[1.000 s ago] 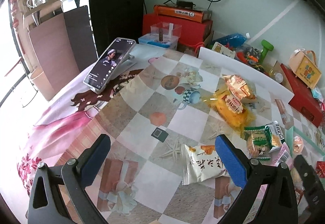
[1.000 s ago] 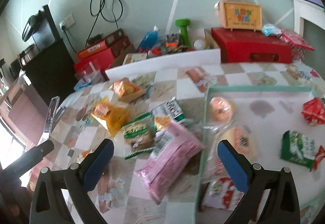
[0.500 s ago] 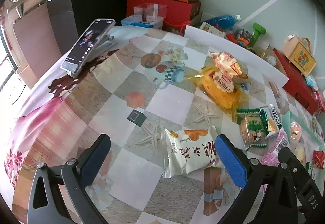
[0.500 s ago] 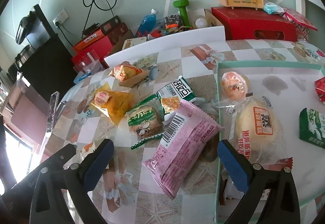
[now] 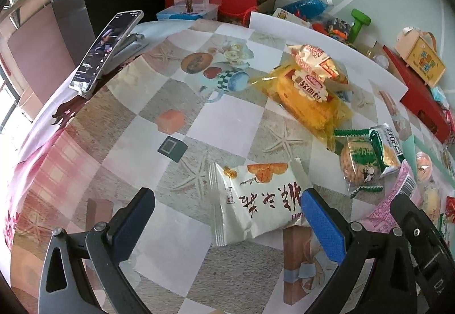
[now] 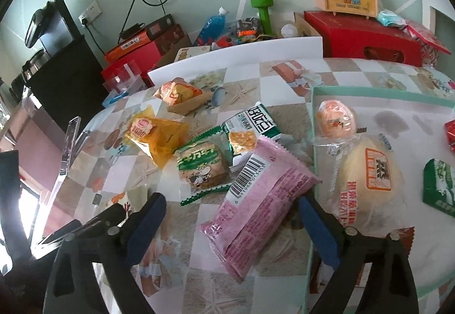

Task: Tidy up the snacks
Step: 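Grasp the pink barcode pastry bag with the right gripper while the left gripper approaches the white snack bag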

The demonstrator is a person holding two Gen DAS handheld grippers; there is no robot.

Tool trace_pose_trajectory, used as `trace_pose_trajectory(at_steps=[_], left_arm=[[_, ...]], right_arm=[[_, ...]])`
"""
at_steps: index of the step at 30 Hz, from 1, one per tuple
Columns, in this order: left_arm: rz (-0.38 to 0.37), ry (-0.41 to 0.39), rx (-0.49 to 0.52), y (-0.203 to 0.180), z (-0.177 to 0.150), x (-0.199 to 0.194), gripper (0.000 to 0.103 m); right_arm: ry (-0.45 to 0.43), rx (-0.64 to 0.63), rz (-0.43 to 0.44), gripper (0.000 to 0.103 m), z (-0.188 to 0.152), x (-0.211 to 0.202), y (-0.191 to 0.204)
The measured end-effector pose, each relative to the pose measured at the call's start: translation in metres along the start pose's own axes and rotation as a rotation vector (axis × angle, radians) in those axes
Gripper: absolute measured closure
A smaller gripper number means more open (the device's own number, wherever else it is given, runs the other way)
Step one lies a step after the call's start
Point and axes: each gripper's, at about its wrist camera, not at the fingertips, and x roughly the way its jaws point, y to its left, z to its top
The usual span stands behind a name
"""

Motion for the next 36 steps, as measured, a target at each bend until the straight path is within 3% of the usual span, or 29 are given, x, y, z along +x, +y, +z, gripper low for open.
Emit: trace_pose_trajectory(at_steps=[8, 22, 33, 36], left_arm=[[-0.001, 0.015, 0.011, -0.004, 0.0, 0.007, 0.001], [-0.025, 0.043, 0.018, -0.016, -0.001, 0.023, 0.001], [0.026, 0.029, 0.054, -0.022, -0.004, 0.028, 0.0], [0.026, 0.023, 0.051, -0.021, -0.005, 0.028, 0.0]], right_arm=[[-0.01, 0.01, -0.034, 0.021, 0.001, 0.005, -0.005], [-0.027, -0.053, -0.081, 0.023, 0.001, 0.014, 0.002], [-0.037, -0.109, -0.138, 0.027, 0.001, 0.021, 0.006], [-0.029, -0.138, -0.163, 0.035, -0.001, 0.022, 0.008]])
